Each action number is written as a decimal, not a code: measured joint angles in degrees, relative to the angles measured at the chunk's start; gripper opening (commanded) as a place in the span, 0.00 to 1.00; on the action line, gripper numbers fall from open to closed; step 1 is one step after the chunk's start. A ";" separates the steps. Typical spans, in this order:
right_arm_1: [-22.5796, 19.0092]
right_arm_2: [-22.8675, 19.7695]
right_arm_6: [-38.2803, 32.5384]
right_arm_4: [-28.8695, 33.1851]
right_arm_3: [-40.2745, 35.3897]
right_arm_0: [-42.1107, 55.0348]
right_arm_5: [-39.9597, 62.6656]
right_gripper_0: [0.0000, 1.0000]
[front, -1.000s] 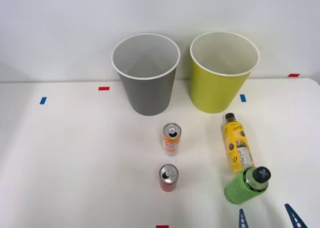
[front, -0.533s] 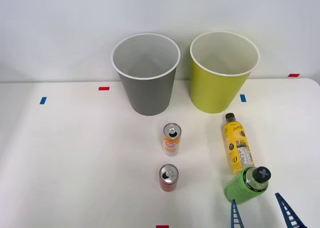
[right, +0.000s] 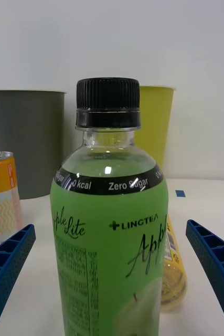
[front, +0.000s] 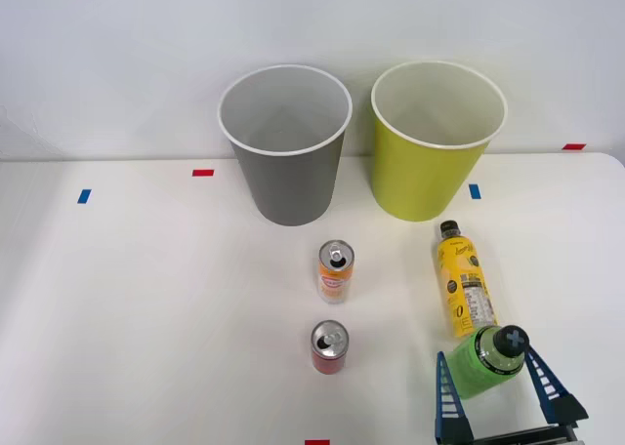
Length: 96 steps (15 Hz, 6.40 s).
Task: Put cans in the gray bin, plastic bottles in the light green bin
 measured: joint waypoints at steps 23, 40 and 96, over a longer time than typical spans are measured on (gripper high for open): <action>-4.72 1.83 0.36 -3.53 -4.15 -1.74 1.68 0.00; -6.02 0.70 -1.56 -9.18 -41.07 -12.59 44.20 0.00; 0.95 -8.67 -1.25 -5.17 -17.19 -34.13 34.23 1.00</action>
